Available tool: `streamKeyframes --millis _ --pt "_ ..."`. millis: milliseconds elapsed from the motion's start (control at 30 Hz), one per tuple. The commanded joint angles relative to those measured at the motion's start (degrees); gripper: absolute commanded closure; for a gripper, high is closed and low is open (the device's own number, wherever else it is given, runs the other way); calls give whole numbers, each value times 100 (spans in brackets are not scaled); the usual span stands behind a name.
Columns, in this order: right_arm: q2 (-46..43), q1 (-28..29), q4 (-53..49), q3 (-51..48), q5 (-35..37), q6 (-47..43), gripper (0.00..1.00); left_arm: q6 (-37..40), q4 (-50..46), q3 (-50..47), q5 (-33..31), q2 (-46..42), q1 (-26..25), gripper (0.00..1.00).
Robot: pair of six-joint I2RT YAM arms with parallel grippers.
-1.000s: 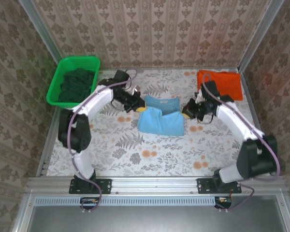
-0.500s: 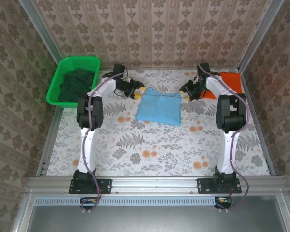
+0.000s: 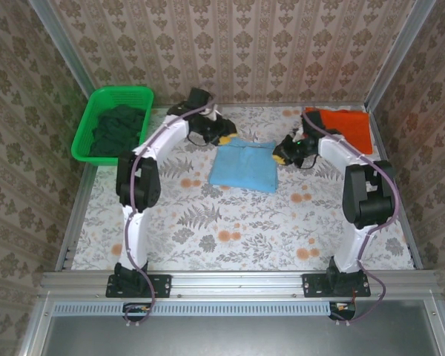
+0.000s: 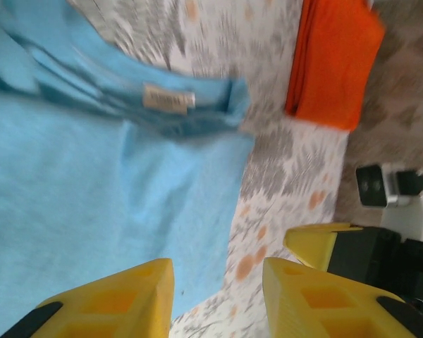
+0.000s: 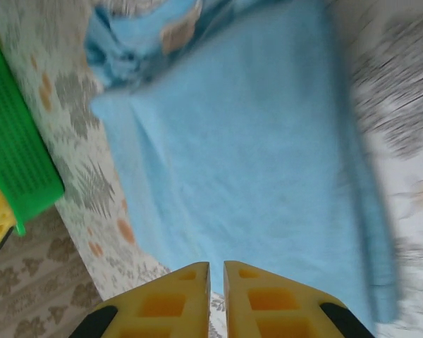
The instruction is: Fold and stack the t-shirts
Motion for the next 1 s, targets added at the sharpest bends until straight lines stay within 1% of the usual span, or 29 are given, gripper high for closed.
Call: streamKeyframes --millis 0,67,133,233,300,433,567,600,667,733,800,900,933,967 --pt "211 353 632 -315 -185 240 85 883 -534 -267 -554 157 -303 63" --pt "344 448 638 -402 -5 179 84 1062 -627 -431 -875 266 -401 63" --pt "509 459 806 -603 75 215 84 1094 -516 -819 -1168 292 -447 63" --pt "705 466 553 -724 272 15 84 1110 -544 -1268 -1628 282 -501 63" --pt "633 460 524 -1024 488 -43 83 1072 -501 -1647 -1974 144 -544 63" --pt "307 451 657 -1750 741 164 83 666 -432 -2440 -2452 -222 -637 61" --pt "-102 451 1019 -2306 731 494 80 132 -117 -3161 -2484 -715 -748 61" --pt "-204 457 1020 -2334 728 528 78 10 -86 -3252 -2514 -838 -787 61" --pt "-466 474 1077 -2376 666 597 68 -146 -77 -3320 -2600 -1107 -852 58" --pt "-864 470 1125 -2345 621 609 60 -238 -136 -3263 -2721 -1373 -876 48" --pt "-1291 468 1113 -2258 723 545 50 -246 -176 -3135 -2743 -1581 -863 40" --pt "-1825 439 785 -2031 1369 176 36 -238 -231 -2815 -2705 -1799 -853 25" --pt "-1884 441 620 -1913 1631 -11 32 -250 -271 -2709 -2729 -1867 -851 21" --pt "-1886 440 497 -1830 1811 -187 29 -252 -291 -2615 -2741 -1919 -846 18"
